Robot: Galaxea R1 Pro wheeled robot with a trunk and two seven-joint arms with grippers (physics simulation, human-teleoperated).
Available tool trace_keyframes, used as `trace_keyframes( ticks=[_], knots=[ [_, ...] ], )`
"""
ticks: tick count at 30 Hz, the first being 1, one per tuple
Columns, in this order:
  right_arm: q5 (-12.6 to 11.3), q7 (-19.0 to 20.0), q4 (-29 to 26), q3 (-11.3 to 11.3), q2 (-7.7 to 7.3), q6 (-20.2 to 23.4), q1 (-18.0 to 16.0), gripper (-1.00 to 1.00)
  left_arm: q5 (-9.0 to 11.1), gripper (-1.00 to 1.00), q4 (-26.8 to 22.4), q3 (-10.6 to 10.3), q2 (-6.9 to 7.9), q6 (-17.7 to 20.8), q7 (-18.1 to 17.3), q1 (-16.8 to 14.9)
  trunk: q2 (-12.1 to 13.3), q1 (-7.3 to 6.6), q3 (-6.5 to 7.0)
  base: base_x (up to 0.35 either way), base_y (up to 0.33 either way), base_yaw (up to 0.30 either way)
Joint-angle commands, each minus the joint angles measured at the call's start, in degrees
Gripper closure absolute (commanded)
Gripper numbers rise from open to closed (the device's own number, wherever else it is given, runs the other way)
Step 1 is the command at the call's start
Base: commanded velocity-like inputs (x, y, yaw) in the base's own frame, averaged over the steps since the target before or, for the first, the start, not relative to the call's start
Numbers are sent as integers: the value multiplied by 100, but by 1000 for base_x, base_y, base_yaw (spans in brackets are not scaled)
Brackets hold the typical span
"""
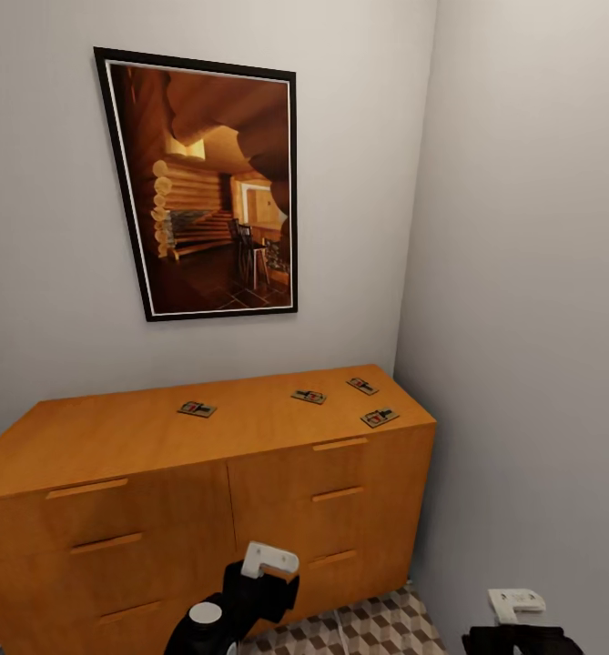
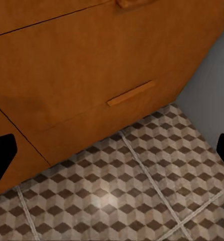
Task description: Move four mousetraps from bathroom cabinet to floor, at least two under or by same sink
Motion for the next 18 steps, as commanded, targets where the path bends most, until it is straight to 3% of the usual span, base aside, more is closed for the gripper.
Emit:
trace_keyframes(
  ticks=[1,5,9,18],
  knots=[
    [5,-6,-84,-8,-3,83,-6,-100,-46,-100,-47,-91,-17,44,-4,-39,-4,0,-6,0,0,0],
    [11,-23,-274,-26,-5,247,-34,-100,-46,-100,-140,-310,-73,93,-6,-187,-4,0,-6,0,0,0],
    [14,-49,-404,-39,-1,458,-168,-100,-35,-100,-199,-490,-108,179,-8,-534,-4,0,-6,0,0,0],
    [18,-80,-480,-51,1,746,-581,-100,18,-100,-247,-610,-108,323,-9,-1407,-4,0,-6,0,0,0]
  ],
)
